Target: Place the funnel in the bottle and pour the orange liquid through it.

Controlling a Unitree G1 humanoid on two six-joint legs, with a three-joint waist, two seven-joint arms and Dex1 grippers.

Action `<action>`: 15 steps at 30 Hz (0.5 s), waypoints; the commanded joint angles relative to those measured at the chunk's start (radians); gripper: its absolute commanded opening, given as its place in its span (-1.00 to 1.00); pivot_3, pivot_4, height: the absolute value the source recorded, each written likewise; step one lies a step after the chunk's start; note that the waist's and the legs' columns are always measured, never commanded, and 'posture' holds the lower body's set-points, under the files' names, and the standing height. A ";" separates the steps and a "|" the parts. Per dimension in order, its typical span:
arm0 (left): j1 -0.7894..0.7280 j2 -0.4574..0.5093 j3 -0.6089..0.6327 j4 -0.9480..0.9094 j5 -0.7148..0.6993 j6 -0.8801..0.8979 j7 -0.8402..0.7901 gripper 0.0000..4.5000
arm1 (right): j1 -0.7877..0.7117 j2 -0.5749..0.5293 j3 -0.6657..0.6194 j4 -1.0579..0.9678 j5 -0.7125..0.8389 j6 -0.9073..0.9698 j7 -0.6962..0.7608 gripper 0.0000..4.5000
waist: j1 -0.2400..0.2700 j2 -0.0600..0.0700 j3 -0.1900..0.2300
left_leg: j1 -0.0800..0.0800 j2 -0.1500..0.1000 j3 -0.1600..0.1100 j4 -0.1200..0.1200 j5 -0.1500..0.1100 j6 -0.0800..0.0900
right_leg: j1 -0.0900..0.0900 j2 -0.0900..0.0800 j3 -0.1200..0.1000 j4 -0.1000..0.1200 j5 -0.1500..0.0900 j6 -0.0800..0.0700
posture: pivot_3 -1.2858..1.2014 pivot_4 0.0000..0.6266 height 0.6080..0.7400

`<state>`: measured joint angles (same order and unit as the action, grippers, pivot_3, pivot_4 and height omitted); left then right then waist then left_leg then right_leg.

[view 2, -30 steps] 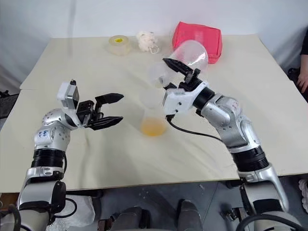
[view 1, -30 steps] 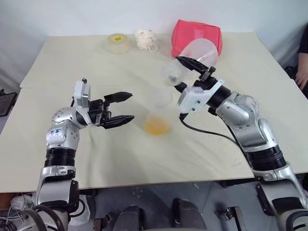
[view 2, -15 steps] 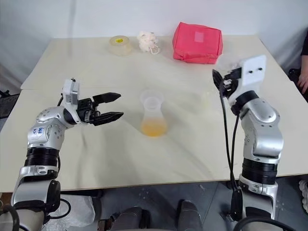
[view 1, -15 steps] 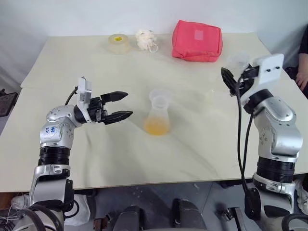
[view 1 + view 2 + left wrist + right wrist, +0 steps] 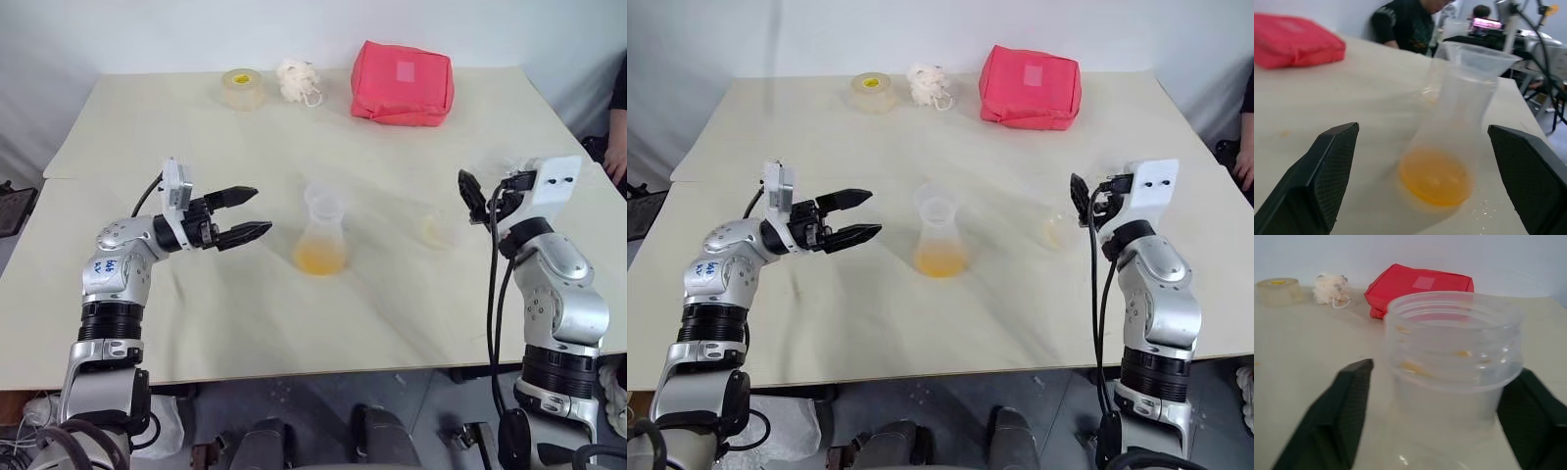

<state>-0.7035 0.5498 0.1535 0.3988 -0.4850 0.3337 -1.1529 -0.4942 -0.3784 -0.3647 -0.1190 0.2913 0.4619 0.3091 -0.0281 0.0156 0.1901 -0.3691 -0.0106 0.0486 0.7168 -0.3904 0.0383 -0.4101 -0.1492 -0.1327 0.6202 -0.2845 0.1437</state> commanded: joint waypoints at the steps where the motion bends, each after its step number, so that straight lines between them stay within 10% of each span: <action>1: -0.009 0.019 0.007 -0.058 -0.008 0.033 0.020 1.00 | 0.001 -0.022 -0.038 -0.048 0.031 -0.026 -0.014 0.98 | 0.000 0.000 0.000 | 0.000 0.000 0.000 0.000 0.000 0.000 | 0.000 0.000 0.000 0.000 0.000 0.000 | 0.03 -0.52 1.00; 15: 0.027 0.047 -0.010 -0.091 0.019 0.006 0.010 1.00 | 0.000 -0.062 -0.046 -0.062 0.081 -0.028 -0.012 0.98 | 0.001 0.000 0.000 | 0.000 0.000 0.000 0.000 0.000 0.000 | 0.000 0.000 0.000 0.000 0.000 0.000 | 0.03 -0.52 1.00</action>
<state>-0.6828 0.5851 0.1382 0.3298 -0.4677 0.3634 -1.1362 -0.4922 -0.4181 -0.3974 -0.1384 0.3566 0.4601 0.2929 -0.0274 0.0156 0.1901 -0.3690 -0.0107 0.0488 0.7169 -0.3904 0.0383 -0.4100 -0.1493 -0.1325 0.6201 -0.2846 0.1437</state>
